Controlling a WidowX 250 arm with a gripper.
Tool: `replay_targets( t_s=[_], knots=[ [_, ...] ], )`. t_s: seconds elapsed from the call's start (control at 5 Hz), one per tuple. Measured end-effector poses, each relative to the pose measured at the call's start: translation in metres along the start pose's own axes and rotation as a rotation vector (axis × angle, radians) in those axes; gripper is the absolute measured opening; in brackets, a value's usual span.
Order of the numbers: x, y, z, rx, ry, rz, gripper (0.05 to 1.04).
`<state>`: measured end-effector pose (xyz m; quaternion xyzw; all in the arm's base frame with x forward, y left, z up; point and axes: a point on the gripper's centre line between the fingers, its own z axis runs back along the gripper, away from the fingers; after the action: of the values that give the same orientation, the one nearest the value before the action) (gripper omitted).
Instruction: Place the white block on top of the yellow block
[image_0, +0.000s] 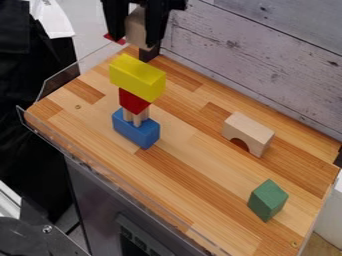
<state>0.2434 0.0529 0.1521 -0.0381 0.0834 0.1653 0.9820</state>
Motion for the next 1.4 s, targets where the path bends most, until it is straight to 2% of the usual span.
replay_targets(
  t_s=[0.4, 0.8, 1.4],
  knots=[
    [-0.008, 0.001, -0.01, -0.001, 0.045, 0.007, 0.584],
    [-0.006, 0.0, -0.016, -0.043, 0.033, 0.002, 0.584],
    [-0.002, 0.005, -0.019, -0.054, 0.032, 0.012, 0.584]
  ],
)
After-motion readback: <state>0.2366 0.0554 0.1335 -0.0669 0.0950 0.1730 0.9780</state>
